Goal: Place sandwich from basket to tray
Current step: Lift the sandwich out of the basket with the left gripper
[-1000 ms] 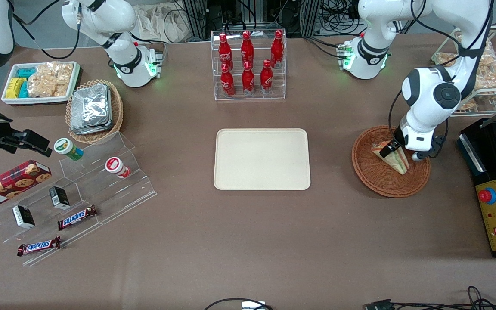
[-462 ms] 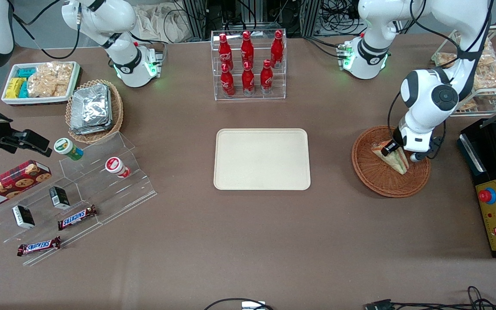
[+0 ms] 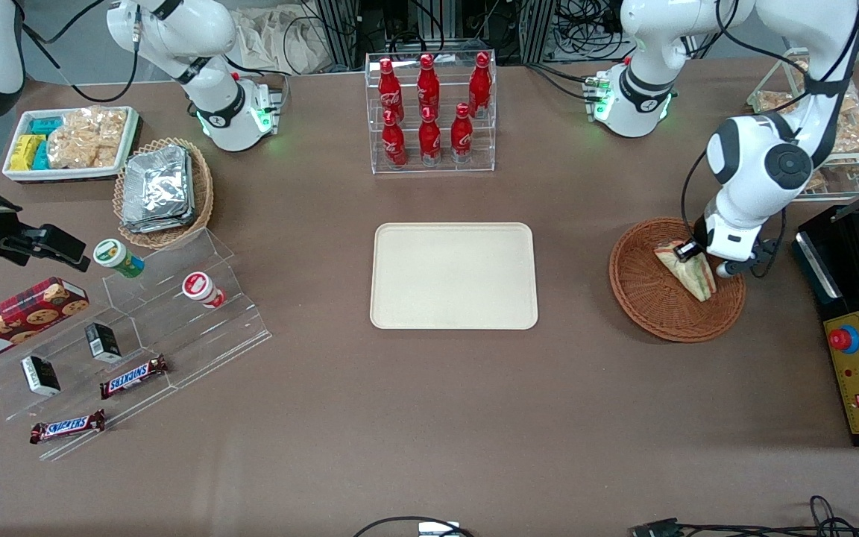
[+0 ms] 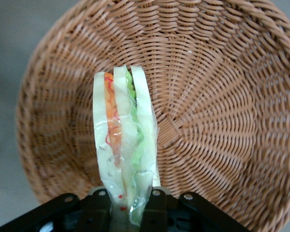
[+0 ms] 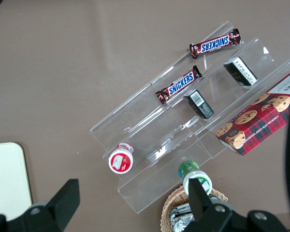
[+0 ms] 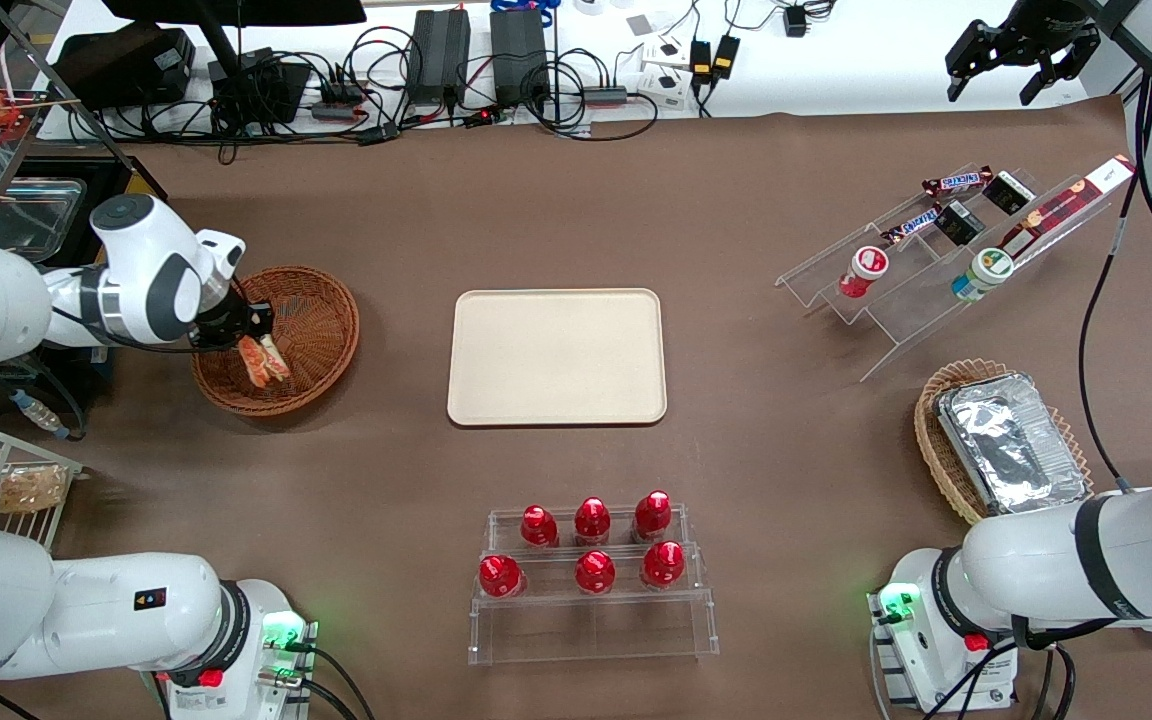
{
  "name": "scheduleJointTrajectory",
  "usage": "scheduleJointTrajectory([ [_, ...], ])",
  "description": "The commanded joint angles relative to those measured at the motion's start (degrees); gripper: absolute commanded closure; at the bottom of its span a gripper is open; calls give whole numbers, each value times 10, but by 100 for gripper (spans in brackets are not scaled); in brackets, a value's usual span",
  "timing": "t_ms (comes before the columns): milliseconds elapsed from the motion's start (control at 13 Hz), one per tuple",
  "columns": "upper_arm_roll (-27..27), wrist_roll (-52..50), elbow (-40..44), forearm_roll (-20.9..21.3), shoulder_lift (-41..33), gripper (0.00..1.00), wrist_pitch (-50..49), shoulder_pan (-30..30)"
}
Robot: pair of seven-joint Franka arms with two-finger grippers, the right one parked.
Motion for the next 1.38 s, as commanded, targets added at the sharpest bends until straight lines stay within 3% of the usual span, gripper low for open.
scheduleJointTrajectory([
  [0,-3,85,1,8,-68,81,-53,17],
  [692,-17,399,125,6,-137,81,-226,8],
  [1000,-72,403,161,-5,-136,80,-252,7],
  [1308,-133,379,164,-61,-136,78,-253,6],
])
